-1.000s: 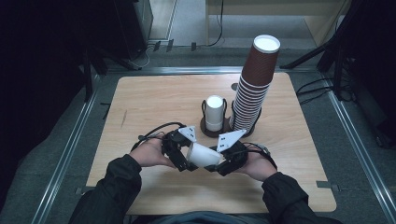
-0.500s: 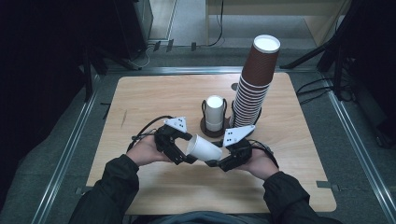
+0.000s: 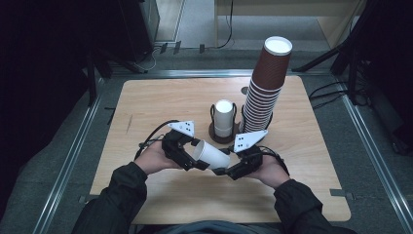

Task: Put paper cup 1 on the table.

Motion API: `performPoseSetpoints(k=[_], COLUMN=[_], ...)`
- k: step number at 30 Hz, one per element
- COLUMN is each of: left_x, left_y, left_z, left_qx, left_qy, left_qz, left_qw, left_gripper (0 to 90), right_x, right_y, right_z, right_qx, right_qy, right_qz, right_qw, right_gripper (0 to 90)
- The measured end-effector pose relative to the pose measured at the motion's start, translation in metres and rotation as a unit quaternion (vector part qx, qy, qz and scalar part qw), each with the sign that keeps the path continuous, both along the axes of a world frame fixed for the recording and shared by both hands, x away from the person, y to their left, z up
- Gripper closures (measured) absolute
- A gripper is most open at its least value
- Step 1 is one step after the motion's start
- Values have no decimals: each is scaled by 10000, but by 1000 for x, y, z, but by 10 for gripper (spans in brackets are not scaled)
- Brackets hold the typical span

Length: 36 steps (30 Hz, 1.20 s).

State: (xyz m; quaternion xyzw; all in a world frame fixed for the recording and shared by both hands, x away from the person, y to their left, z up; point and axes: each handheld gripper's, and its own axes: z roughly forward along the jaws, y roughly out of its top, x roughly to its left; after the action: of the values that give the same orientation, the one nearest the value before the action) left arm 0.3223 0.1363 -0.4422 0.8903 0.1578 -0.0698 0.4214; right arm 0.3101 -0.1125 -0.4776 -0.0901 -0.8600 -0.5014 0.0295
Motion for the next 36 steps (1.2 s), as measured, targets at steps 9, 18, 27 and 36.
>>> performPoseSetpoints(k=[9, 18, 27, 36], left_x=[1, 7, 18, 37], left_y=[3, 9, 14, 5], left_z=[1, 2, 7, 19], left_qx=[-7, 8, 325, 702], left_qy=[-62, 128, 20, -97], left_qz=[-196, 15, 72, -1], left_qw=[9998, 9999, 9994, 9975], left_gripper=[243, 271, 269, 268], right_x=[0, 4, 9, 26], right_y=[1, 2, -1, -2], right_z=[-1, -2, -5, -1], right_qx=[-93, -278, -545, -646], right_qy=[-9, 185, 144, 51], right_qz=[27, -204, -437, -571], right_qw=[10000, 9992, 9975, 9963], right_gripper=[348, 235, 236, 236])
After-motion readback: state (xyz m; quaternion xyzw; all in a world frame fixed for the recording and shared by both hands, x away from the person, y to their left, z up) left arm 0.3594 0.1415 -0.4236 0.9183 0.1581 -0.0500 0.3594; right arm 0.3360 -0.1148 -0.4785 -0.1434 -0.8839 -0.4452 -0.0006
